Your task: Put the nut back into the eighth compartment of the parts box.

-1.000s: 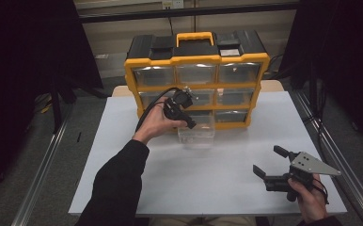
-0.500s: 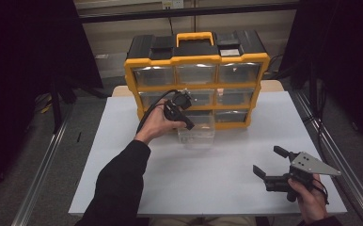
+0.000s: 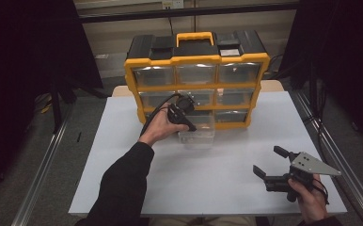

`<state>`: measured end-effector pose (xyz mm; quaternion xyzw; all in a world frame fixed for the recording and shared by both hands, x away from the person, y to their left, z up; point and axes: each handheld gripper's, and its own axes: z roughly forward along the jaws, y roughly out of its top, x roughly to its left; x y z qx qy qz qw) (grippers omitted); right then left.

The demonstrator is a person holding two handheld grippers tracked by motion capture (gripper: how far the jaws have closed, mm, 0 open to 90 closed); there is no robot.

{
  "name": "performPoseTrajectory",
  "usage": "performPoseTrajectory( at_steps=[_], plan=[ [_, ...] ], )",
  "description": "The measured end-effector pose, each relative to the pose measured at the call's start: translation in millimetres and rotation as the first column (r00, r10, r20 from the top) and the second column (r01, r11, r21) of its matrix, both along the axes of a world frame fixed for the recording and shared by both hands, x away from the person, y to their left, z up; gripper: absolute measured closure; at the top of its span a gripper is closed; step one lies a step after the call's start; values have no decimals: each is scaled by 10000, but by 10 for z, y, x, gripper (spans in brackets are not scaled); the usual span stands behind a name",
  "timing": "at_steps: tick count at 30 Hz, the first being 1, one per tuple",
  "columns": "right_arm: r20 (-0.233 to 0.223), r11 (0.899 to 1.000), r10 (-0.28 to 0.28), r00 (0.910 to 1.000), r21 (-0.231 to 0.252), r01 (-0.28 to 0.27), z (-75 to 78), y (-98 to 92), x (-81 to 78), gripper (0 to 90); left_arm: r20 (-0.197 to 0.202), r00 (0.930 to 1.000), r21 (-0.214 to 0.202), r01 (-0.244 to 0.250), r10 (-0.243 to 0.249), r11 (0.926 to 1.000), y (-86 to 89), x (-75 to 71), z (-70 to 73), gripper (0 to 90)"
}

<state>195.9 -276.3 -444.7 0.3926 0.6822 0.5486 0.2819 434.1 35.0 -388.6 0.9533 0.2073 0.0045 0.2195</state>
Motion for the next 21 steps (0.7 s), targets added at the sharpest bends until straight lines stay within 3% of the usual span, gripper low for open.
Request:
performPoseTrajectory(
  at_steps=[1, 3, 9, 13, 17, 20, 21],
  plan=[
    [1, 10000, -4, 10000, 5, 4, 0, 0, -1, 3, -151, 9998, 189, 119, -117, 9997, 4, 10, 5, 702],
    [-19, 10000, -4, 10000, 5, 4, 0, -1, -1, 3, -202, 9997, 149, 129, -126, 9998, 0, 21, -21, 701],
    [-32, 10000, 10, 10000, 3, -10, 1, 1, -3, 3, -37, 10000, 131, -36, 37, 9999, 9, 41, -69, 701],
    [-24, 10000, 26, 10000, 3, -26, 1, 1, -5, 3, -189, 9998, 66, -73, 74, 10000, 25, 54, -89, 699],
    [-47, 10000, 7, 10000, 18, -7, -1, 1, -5, 3, 39, 9999, 16, -118, 118, 9999, 15, 41, -107, 696],
    [-19, 10000, 60, 10000, -14, -60, 0, 2, -4, 3, -79, 9998, 31, -196, 196, 9998, 28, 45, -82, 697],
    [-27, 10000, 59, 10000, -9, -59, 0, 3, -3, 3, -43, 9991, -193, -415, 414, 9990, 26, 27, -84, 700]
  ],
)
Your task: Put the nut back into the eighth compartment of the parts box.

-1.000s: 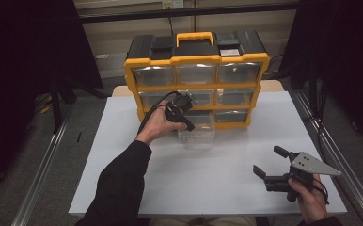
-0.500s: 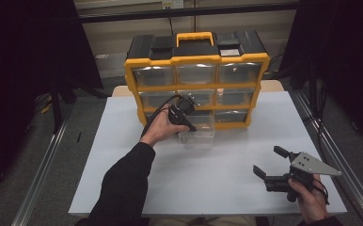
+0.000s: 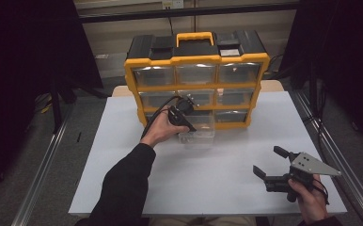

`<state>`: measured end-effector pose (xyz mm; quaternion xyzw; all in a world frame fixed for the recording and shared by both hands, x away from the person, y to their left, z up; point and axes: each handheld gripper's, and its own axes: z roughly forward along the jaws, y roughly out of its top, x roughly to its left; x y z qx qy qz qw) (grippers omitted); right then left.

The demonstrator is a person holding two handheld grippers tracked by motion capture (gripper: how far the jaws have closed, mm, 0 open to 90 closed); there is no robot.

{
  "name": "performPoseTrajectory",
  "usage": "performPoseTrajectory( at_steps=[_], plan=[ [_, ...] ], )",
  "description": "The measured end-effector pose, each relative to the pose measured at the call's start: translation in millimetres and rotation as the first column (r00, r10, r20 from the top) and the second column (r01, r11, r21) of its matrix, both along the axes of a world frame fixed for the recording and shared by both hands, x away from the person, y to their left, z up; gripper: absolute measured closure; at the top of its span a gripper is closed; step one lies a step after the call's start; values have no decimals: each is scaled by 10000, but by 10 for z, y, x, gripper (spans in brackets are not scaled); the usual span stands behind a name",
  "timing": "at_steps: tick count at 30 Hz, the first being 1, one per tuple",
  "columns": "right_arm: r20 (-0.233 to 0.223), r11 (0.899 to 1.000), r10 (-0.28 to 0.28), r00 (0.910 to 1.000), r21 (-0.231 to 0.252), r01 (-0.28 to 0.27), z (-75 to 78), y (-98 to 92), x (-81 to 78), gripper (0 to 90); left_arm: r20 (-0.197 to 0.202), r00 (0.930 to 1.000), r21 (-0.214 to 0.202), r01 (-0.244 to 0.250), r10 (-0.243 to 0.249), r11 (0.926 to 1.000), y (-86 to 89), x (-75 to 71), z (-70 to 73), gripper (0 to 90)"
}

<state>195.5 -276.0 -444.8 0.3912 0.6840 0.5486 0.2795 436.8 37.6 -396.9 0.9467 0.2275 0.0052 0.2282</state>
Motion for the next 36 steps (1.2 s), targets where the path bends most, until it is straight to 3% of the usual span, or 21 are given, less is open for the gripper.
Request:
performPoseTrajectory(
  at_steps=[3, 6, 10, 12, 15, 18, 20, 27, 30, 33, 35, 36],
  plan=[
    [0, 10000, -3, 10000, 2, 3, 0, 0, 0, 3, -2, 9996, 86, 275, -275, 9996, 31, 4, 42, 696],
    [4, 10000, 17, 10000, 6, -17, -1, 3, 1, 3, 108, 9997, -14, 209, -208, 9998, 65, -2, 80, 698],
    [2, 10000, -10, 10000, -11, 10, 0, 2, 0, 3, 10, 9998, -360, 199, -199, 9992, 122, -32, 140, 712],
    [6, 10000, -8, 10000, -11, 8, 1, 2, 0, 3, 37, 10000, -748, 2, 1, 9972, 155, -61, 163, 718],
    [-2, 10000, -2, 10000, -25, 2, -1, 3, 0, 3, 211, 9995, -1188, -195, 222, 9927, 239, -81, 218, 717],
    [5, 10000, -1, 10000, -19, 1, -1, 5, 1, 3, 451, 9988, -1322, -136, 197, 9911, 288, -127, 257, 704],
    [4, 10000, 7, 10000, -18, -7, -1, 6, 4, 3, 520, 9982, -1649, -197, 287, 9861, 311, -168, 273, 694],
    [45, 10000, -3, 10000, 5, 3, -2, 11, 8, 3, 890, 9945, -2156, -352, 555, 9759, 396, -255, 325, 517],
    [11, 10000, 1, 10000, 18, -1, -2, 8, 7, 3, 1245, 9899, -2446, -350, 672, 9690, 446, -305, 322, 443],
    [12, 10000, -6, 10000, 21, 6, -2, 8, 8, 3, 1455, 9817, -2937, -759, 1231, 9529, 491, -369, 303, 313],
    [13, 10000, -15, 10000, 24, 15, -1, 8, 8, 3, 1602, 9768, -2998, -891, 1422, 9498, 526, -399, 293, 235],
    [15, 10000, -17, 10000, 34, 17, -1, 9, 7, 3, 1696, 9742, -2893, -952, 1488, 9525, 544, -413, 288, 198]
  ],
)
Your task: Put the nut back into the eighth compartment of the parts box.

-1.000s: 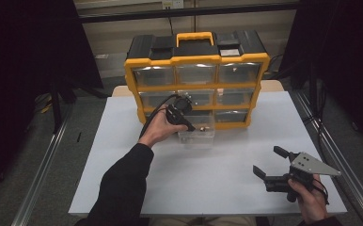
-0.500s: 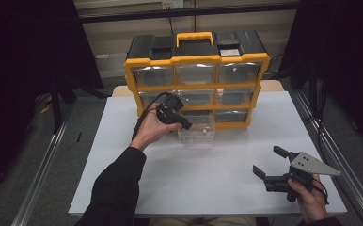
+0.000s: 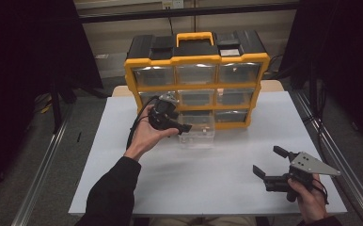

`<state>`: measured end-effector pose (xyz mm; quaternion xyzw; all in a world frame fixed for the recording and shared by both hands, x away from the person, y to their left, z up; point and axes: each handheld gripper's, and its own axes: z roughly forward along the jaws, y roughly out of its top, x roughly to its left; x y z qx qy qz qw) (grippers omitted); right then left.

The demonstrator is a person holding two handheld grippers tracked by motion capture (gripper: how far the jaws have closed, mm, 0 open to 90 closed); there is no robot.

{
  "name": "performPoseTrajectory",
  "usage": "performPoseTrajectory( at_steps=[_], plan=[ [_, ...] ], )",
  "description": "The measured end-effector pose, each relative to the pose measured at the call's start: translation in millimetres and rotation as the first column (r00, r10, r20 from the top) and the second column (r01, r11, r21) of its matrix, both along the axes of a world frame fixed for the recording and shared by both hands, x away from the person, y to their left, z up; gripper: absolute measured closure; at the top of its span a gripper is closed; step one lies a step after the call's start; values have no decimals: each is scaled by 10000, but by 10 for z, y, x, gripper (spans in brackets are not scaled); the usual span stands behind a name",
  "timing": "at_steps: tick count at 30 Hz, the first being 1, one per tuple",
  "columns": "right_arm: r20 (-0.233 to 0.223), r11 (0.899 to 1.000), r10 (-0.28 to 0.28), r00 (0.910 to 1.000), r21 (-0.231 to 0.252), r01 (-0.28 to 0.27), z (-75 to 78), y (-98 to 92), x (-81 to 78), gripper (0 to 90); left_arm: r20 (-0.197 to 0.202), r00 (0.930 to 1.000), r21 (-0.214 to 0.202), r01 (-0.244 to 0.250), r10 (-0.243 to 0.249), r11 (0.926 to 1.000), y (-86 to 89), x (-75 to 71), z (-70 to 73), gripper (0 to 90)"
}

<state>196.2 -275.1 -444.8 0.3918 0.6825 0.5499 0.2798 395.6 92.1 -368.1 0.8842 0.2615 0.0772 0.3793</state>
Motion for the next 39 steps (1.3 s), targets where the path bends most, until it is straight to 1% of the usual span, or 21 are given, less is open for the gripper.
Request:
performPoseTrajectory(
  at_steps=[2, 3, 4, 5, 7, 8, 9, 10, 11, 13, 14, 15, 16, 17, 20, 21, 24, 32, 36, 38, 39],
  plan=[
    [9, 10000, -17, 10000, -33, 17, -1, 2, 2, 3, 15, 9998, -67, -222, 222, 9997, 36, -19, -17, 140],
    [-13, 10000, -23, 10000, -15, 23, -1, 3, 0, 3, -52, 9998, -141, -200, 199, 9997, 64, -22, -19, 121],
    [-11, 10000, -32, 10000, -21, 32, -1, 3, 0, 3, -60, 9993, -464, -380, 378, 9982, 80, -30, -33, 88],
    [-4, 10000, -5, 10000, -21, 5, -1, 1, 1, 3, -133, 9989, -509, -449, 442, 9977, 106, -35, -35, 69],
    [-7, 10000, -19, 10000, -22, 19, -1, -1, -1, 3, 60, 10000, -586, 68, -65, 9983, 143, -62, -61, 32],
    [-4, 10000, -24, 10000, -38, 24, 0, -4, -3, 3, 41, 9999, -730, 144, -141, 9972, 157, -74, -66, 33],
    [-18, 10000, -16, 10000, -27, 16, 1, -5, -5, 3, 50, 10000, -847, 11, -7, 9964, 167, -87, -77, 36],
    [-33, 10000, -25, 10000, -18, 25, 2, -5, -8, 3, 72, 9999, -758, -77, 83, 9971, 179, -100, -78, 34],
    [-36, 10000, -52, 10000, -20, 52, 1, -7, -8, 3, 172, 9998, -875, -88, 103, 9961, 185, -113, -93, 35],
    [-12, 10000, -89, 10000, -6, 89, 2, -9, -10, 3, 183, 9998, -800, -109, 124, 9967, 204, -144, -104, 34],
    [-13, 10000, -94, 10000, -17, 94, 2, -10, -12, 3, 237, 9993, -791, -267, 287, 9965, 214, -169, -112, 35],
    [-16, 9999, -104, 9999, -23, 104, 2, -12, -14, 3, 292, 9986, -1105, -397, 432, 9931, 236, -191, -134, 33],
    [39, 10000, -89, 10000, 3, 89, 0, -11, -12, 3, 186, 9986, -1361, -458, 488, 9896, 264, -213, -146, 33],
    [13, 10000, -95, 10000, -10, 95, 1, -14, -17, 3, 131, 9991, -1561, -382, 408, 9870, 290, -230, -168, 33],
    [18, 9999, -114, 9999, -53, 114, 0, -20, -19, 3, 452, 9963, -1381, -661, 730, 9882, 352, -291, -222, 31],
    [28, 9999, -124, 9999, -41, 124, 0, -18, -18, 3, 412, 9965, -1550, -658, 730, 9857, 370, -305, -246, 31],
    [30, 10000, -81, 10000, -54, 81, 0, -14, -22, 3, 698, 9940, -1643, -713, 837, 9838, 449, -364, -305, 31],
    [12, 9999, -119, 9999, -53, 119, 0, -16, -26, 3, 1002, 9883, -2117, -918, 1151, 9730, 600, -533, -446, 34],
    [-1, 9999, -123, 9999, -47, 123, 0, -17, -28, 3, 920, 9877, -2250, -1033, 1267, 9689, 688, -588, -509, 34],
    [7, 9999, -139, 9999, -48, 139, 0, -18, -30, 3, 861, 9866, -2462, -1135, 1384, 9625, 734, -633, -562, 33],
    [35, 9999, -144, 9999, -52, 144, -1, -19, -29, 3, 803, 9865, -2464, -1194, 1430, 9618, 767, -654, -590, 31]
  ],
)
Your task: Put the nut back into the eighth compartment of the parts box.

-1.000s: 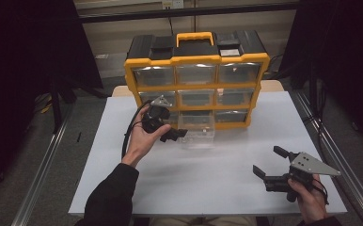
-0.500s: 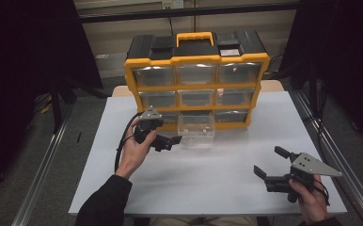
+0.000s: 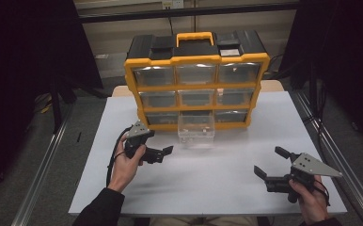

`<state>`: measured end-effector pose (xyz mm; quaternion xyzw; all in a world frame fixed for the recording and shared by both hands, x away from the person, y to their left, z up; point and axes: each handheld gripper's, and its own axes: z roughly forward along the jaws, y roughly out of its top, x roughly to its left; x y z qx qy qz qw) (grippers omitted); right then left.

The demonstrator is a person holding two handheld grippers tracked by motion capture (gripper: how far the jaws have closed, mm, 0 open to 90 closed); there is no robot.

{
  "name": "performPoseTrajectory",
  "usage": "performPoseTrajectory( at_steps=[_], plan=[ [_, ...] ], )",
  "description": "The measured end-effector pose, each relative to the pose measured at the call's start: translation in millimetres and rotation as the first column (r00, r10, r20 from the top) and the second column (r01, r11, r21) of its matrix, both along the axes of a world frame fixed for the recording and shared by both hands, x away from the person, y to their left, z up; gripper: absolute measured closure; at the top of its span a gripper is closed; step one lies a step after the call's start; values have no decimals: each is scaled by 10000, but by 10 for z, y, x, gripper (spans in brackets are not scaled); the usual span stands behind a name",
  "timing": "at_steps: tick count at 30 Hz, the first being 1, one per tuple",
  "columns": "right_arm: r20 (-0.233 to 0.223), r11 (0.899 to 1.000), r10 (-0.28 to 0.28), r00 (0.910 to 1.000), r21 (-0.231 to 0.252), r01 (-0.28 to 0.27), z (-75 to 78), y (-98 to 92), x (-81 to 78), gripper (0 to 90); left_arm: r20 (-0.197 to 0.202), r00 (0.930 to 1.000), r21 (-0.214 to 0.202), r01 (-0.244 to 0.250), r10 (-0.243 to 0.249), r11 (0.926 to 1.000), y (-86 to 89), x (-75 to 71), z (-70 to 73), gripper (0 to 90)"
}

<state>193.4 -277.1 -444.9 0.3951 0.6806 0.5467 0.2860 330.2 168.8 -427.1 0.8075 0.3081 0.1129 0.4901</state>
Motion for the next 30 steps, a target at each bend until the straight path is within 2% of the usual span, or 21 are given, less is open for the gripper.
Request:
performPoseTrajectory(
  at_steps=[1, 4, 6, 7, 8, 11, 13, 15, 16, 18, 21, 25, 26, 27, 28, 30],
  plan=[
    [-4, 10000, -13, 10000, 5, 13, 0, 0, -1, 3, -88, 10000, -206, -34, 32, 9998, 28, -22, -34, 31],
    [-18, 10000, -13, 10000, -25, 13, 3, 2, -1, 3, 77, 9995, -121, -321, 322, 9994, 89, -70, -77, 31],
    [-50, 10000, 16, 10000, -52, -16, 4, 6, -1, 3, 72, 9990, -704, -430, 436, 9966, 134, -100, -104, 31],
    [-50, 10000, 18, 10000, -51, -18, 5, 6, -2, 3, 151, 9985, -762, -507, 520, 9958, 152, -124, -115, 31],
    [-33, 10000, 19, 10000, -54, -19, 6, 5, -1, 3, 278, 9978, -606, -578, 595, 9965, 171, -149, -124, 27],
    [-16, 10000, -37, 10000, -15, 37, 4, 10, 13, 3, 514, 9954, -628, -777, 809, 9950, 243, -201, -156, 25],
    [-69, 10000, -12, 10000, -25, 12, 7, 16, 14, 3, 796, 9900, -637, -1119, 1169, 9917, 299, -248, -161, 29],
    [-59, 10000, 6, 10000, -34, -6, 6, 18, 16, 3, 1172, 9853, -470, -1192, 1240, 9918, 365, -289, -166, 31],
    [-57, 10000, -38, 10000, 12, 38, 4, 17, 16, 3, 1102, 9851, -603, -1260, 1321, 9902, 387, -315, -177, 31],
    [-28, 10000, -92, 10000, -6, 92, 5, 10, 12, 3, 850, 9888, -918, -1149, 1228, 9891, 449, -358, -207, 30],
    [-51, 9999, -100, 9999, -37, 100, 7, 9, -1, 3, 800, 9895, -944, -1127, 1203, 9891, 520, -426, -227, 29],
    [-7, 9999, -122, 9999, -49, 122, 6, 3, -7, 3, 1082, 9835, -1079, -1335, 1451, 9852, 616, -507, -221, 22],
    [-9, 9999, -161, 9999, -37, 161, 7, 2, -11, 3, 1082, 9856, -1285, -1159, 1301, 9849, 634, -528, -224, 17],
    [-24, 9998, -197, 9998, -12, 197, 7, 0, -14, 3, 1254, 9820, -1212, -1262, 1413, 9846, 655, -557, -219, 17],
    [-18, 9998, -179, 9998, -9, 179, 7, -7, -18, 3, 1309, 9829, -1262, -1134, 1298, 9855, 686, -572, -214, 17],
    [-8, 9997, -254, 9997, 68, 254, 6, -17, -30, 3, 1443, 9790, -1225, -1264, 1437, 9844, 747, -612, -207, 17]
  ],
)
